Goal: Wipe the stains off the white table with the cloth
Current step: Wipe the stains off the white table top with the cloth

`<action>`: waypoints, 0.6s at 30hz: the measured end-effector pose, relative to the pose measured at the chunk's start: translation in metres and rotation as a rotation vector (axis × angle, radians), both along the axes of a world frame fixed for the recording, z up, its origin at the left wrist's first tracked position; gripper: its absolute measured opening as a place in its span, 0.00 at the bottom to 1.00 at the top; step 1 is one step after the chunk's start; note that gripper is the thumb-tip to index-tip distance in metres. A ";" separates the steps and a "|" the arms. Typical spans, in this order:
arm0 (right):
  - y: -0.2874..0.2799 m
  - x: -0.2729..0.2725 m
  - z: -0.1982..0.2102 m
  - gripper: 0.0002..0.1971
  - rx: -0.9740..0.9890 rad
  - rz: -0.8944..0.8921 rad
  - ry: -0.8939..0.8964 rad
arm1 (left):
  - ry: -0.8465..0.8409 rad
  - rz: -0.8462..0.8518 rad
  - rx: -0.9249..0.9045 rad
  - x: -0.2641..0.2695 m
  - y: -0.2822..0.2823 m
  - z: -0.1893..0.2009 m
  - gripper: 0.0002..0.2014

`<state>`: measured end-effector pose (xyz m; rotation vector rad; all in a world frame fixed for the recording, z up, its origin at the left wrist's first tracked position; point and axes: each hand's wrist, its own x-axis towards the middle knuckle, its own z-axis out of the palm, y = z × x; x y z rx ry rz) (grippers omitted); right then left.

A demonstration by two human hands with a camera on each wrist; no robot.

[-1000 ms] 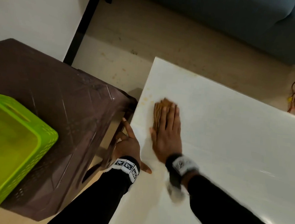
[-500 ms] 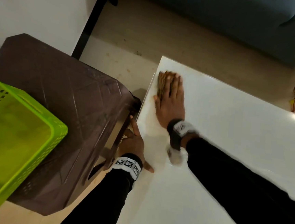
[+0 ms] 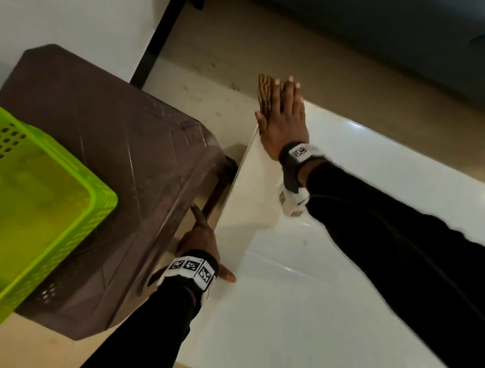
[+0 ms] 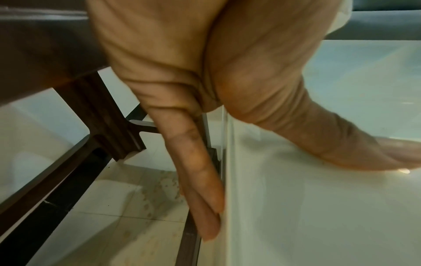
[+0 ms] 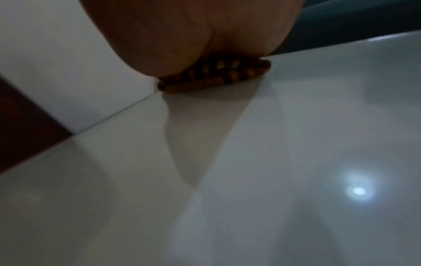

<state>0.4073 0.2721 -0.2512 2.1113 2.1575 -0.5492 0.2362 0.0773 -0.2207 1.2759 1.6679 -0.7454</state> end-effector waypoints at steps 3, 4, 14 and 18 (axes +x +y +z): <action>-0.098 -0.012 0.002 0.37 0.058 0.094 0.053 | -0.025 0.030 0.011 0.002 0.000 0.002 0.90; -0.142 -0.016 0.004 0.37 0.034 0.149 0.077 | -0.023 0.010 0.017 0.002 0.001 0.006 0.90; -0.094 0.013 -0.009 0.37 0.008 0.231 0.099 | 0.109 -0.628 0.340 0.052 0.008 0.027 0.82; -0.021 0.004 -0.004 0.40 -0.028 0.143 0.033 | 0.094 -0.537 0.389 0.083 0.017 0.017 0.86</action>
